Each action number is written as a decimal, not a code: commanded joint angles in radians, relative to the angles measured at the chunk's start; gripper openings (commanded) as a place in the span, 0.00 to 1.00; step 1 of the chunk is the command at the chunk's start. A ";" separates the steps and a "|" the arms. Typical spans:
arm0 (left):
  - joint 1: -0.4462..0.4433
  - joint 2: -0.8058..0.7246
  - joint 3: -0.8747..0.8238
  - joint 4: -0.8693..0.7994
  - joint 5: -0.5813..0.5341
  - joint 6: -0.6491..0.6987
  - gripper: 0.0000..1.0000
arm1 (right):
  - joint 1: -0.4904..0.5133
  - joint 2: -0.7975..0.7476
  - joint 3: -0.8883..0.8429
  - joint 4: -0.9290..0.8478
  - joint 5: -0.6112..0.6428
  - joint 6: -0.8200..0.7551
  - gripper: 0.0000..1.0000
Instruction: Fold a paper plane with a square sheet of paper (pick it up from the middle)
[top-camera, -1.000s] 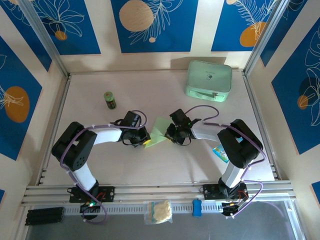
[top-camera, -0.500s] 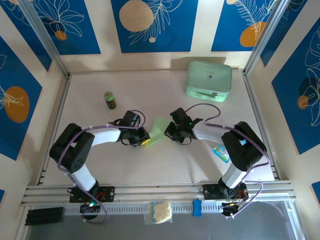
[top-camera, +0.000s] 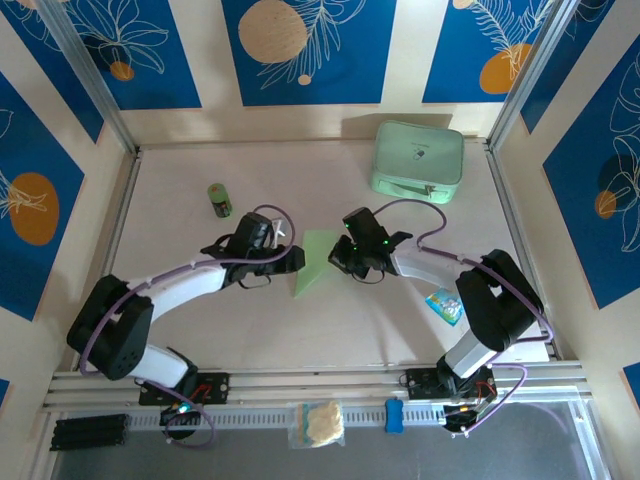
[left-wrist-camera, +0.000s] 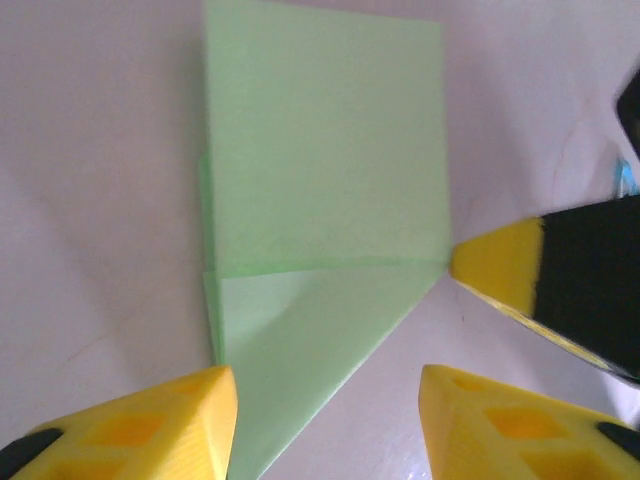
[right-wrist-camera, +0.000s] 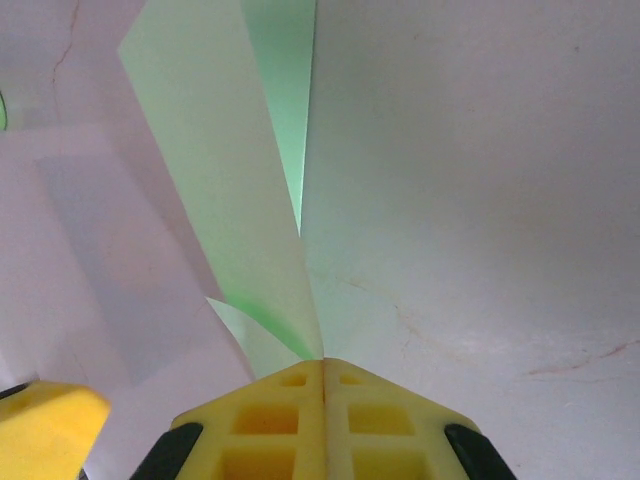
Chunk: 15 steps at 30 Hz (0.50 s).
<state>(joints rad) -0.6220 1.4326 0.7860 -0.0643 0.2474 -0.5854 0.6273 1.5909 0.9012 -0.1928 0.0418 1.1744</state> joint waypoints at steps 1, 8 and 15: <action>-0.066 -0.038 -0.020 0.005 -0.117 0.300 0.57 | -0.010 -0.039 0.024 -0.030 -0.032 0.008 0.00; -0.159 -0.009 -0.052 0.083 -0.252 0.508 0.63 | -0.025 -0.061 0.020 -0.024 -0.063 0.023 0.00; -0.232 0.060 -0.081 0.204 -0.333 0.601 0.64 | -0.034 -0.068 0.010 -0.011 -0.094 0.039 0.00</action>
<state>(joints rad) -0.8265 1.4693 0.7231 0.0616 -0.0261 -0.0669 0.5976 1.5452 0.9012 -0.1970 -0.0154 1.1942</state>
